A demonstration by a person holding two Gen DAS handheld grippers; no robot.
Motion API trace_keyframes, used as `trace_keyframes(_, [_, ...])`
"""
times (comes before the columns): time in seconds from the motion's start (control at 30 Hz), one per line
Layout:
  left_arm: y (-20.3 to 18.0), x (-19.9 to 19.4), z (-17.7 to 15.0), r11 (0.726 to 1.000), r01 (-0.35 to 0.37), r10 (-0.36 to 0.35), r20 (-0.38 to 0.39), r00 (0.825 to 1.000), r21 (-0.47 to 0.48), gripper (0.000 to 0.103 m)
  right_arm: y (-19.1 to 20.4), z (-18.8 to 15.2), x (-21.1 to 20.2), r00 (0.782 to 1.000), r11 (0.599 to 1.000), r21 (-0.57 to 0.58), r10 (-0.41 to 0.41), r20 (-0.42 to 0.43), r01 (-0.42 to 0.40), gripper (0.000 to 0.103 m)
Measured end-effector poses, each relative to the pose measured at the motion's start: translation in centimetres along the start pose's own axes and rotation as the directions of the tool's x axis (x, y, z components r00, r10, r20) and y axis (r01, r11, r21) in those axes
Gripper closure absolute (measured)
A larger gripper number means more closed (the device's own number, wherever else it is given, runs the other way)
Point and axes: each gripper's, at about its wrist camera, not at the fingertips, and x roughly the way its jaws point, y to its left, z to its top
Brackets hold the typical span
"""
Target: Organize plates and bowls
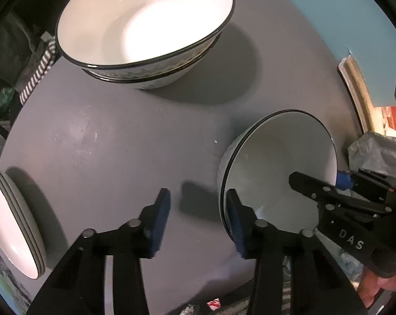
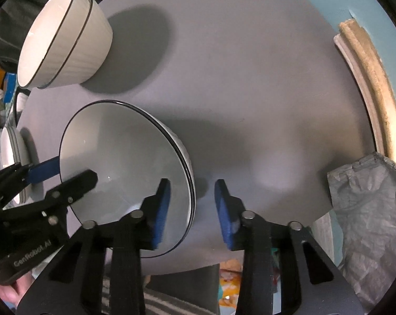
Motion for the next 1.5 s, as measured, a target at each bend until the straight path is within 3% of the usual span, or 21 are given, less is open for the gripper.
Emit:
trace_keyframes(0.23, [-0.5, 0.0, 0.4, 0.999, 0.030, -0.030, -0.009, 1.000, 0.021, 0.080, 0.3, -0.1, 0.3, 1.000, 1.000, -0.008, 0.001, -0.018, -0.001, 0.088])
trace_keyframes(0.53, [-1.9, -0.3, 0.4, 0.998, 0.007, -0.007, -0.006, 1.000, 0.057, 0.095, 0.4, 0.2, 0.5, 1.000, 1.000, -0.023, -0.015, -0.019, 0.015, 0.095])
trace_keyframes(0.97, [-1.0, -0.3, 0.0, 0.999, -0.003, 0.004, -0.003, 1.000, 0.050, 0.095, 2.2, 0.6, -0.2, 0.999, 0.999, -0.027, -0.040, -0.015, 0.040, 0.095])
trace_keyframes(1.5, [-0.8, -3.4, 0.6, 0.999, 0.001, -0.002, 0.030, 1.000, 0.045, 0.095, 2.8, 1.4, -3.0, 0.999, 0.998, -0.052, -0.035, 0.001, 0.035, 0.095])
